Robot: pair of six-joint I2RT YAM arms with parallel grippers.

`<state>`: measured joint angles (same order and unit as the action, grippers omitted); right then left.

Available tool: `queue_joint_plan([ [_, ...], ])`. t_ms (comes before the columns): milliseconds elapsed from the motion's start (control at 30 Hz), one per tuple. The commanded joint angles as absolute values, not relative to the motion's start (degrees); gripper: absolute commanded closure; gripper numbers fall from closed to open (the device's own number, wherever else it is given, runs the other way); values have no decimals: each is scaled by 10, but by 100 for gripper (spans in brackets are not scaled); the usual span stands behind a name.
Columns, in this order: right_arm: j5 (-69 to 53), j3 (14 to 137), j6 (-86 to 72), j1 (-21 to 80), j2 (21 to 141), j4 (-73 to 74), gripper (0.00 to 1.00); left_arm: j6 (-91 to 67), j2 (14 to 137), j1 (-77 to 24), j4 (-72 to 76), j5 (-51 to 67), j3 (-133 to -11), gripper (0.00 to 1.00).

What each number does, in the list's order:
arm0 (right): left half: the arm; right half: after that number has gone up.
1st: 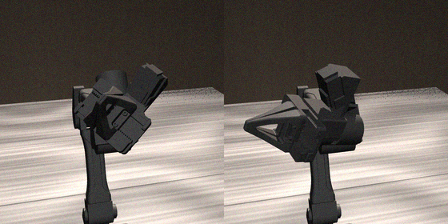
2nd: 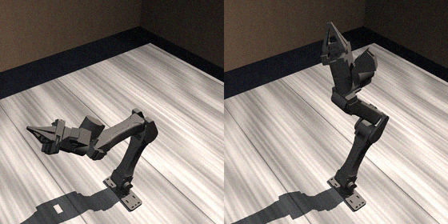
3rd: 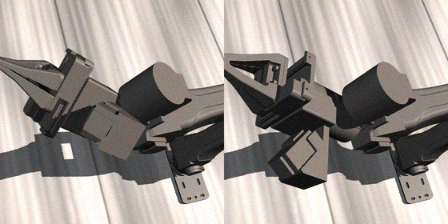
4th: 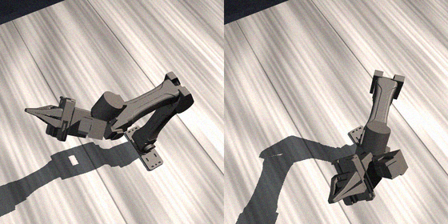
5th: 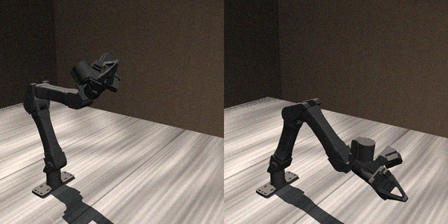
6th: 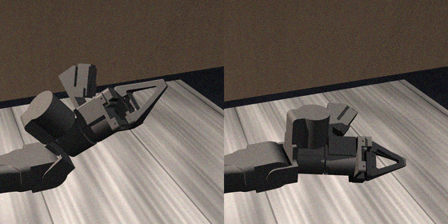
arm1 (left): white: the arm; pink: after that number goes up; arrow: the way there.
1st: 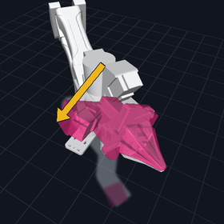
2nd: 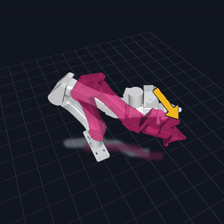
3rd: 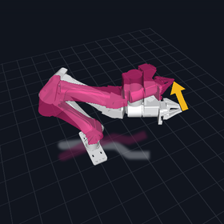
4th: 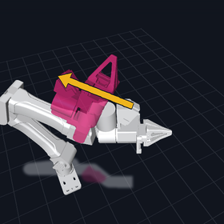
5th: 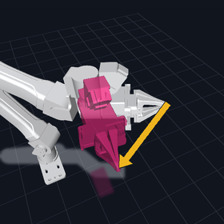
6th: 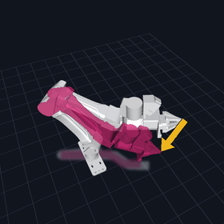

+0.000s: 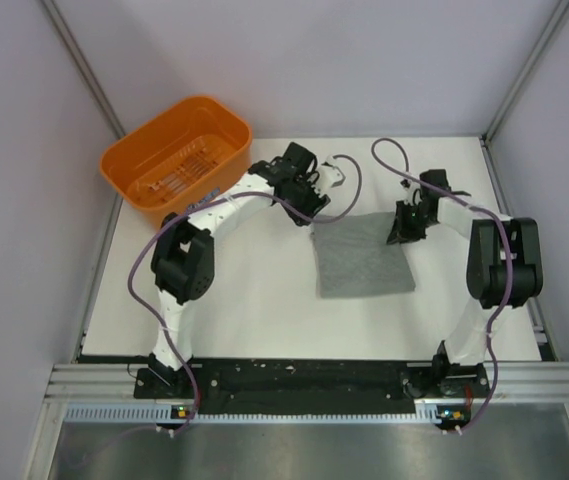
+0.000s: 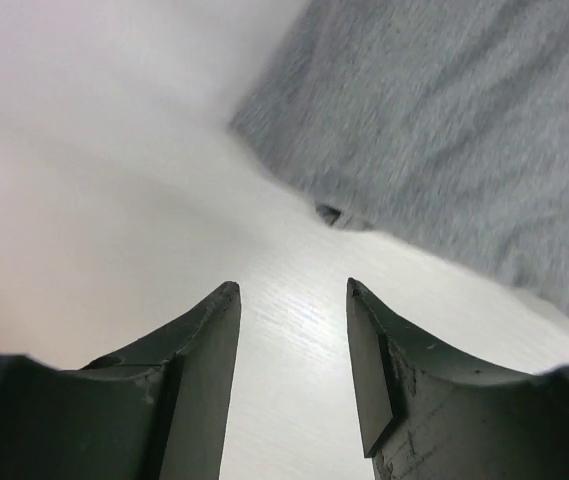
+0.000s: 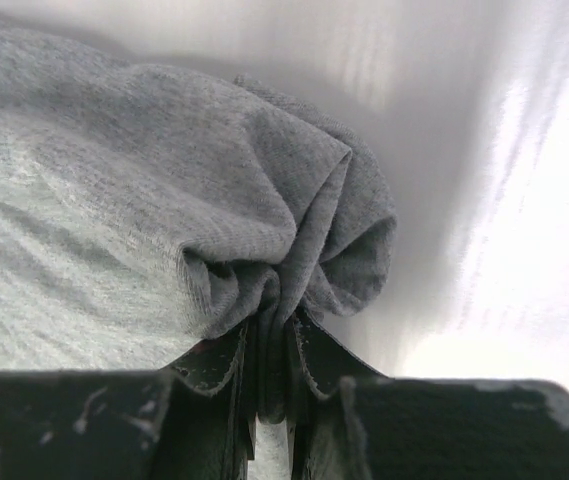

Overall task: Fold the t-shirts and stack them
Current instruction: Put the neatly folded tshirt into the corner of the board with the right arm

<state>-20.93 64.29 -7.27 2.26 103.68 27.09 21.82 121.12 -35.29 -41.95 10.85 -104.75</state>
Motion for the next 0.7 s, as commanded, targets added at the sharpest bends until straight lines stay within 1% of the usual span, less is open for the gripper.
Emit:
queue_joint_plan([
  [0, -144, 693, -42, 3, 1054, 289, 100, 238, 1134, -341, -408, 102, -1014, 48],
  [33, -139, 706, -43, 3, 1062, 289, 100, 238, 1127, -339, -410, 101, -1008, 48],
  [133, -130, 751, -53, -41, 1094, 290, 100, 241, 1107, -330, -410, 103, -981, 48],
  [267, -109, 842, -46, -76, 1143, 294, 100, 244, 1083, -315, -413, 103, -946, 48],
  [433, -50, 958, -10, -83, 1205, 304, 100, 248, 1059, -297, -417, 95, -923, 48],
  [533, -3, 1037, 14, -83, 1244, 316, 100, 247, 1050, -286, -419, 93, -918, 48],
  [600, 55, 1089, 24, -83, 1266, 332, 100, 249, 1046, -283, -420, 90, -913, 48],
  [667, 72, 1136, 37, -83, 1288, 347, 100, 250, 1046, -279, -421, 89, -911, 48],
])
